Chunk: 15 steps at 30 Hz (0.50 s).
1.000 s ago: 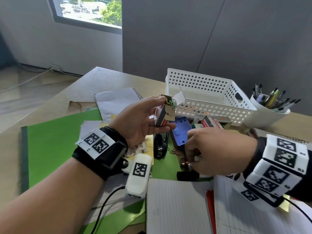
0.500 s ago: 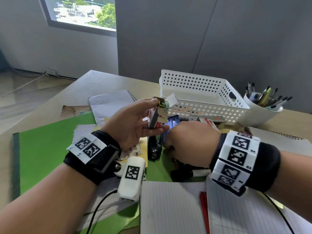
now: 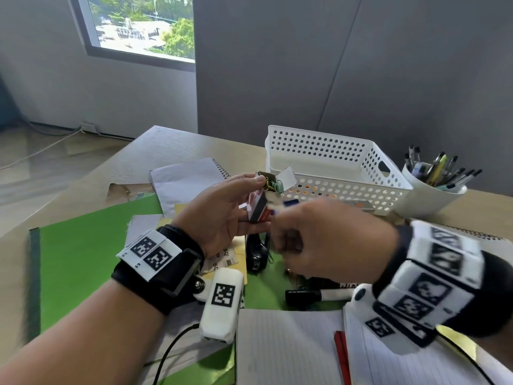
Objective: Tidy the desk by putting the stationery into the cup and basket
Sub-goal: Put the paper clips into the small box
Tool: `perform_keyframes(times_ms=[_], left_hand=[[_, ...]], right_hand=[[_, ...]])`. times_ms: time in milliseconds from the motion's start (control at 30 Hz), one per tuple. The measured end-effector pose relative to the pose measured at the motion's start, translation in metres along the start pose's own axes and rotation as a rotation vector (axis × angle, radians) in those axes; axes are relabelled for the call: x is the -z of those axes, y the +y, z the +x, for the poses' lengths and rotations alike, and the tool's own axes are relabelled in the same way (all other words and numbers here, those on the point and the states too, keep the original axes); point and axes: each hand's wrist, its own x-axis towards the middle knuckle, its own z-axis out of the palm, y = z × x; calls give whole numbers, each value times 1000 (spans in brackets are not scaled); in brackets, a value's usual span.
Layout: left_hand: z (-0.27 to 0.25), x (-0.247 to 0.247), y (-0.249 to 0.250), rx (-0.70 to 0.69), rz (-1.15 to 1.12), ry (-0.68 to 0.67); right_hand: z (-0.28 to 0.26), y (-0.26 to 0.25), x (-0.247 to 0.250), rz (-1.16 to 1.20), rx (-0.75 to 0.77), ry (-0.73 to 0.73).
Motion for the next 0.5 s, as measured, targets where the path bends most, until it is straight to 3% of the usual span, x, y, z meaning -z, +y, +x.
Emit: perform_keyframes(times_ms=[100,233,300,367,433,500], left_hand=[[1,1,-1,5,30,0],[0,-2,0,43,33,-30],[-2,-2,1,52,24,-53],[-2,-1,0,67,29,-78],[-1,0,-1,85,24,-87],[0,0,-1,92,11,-87]], right_hand=[[-12,-4,29,227,25,267],[3,3,44,192,3,500],[16,8,42,92,-10,507],[26,11,39,35,-29,406],[30,14,39,70,-43,319],[29,19,41,178,-46,343]])
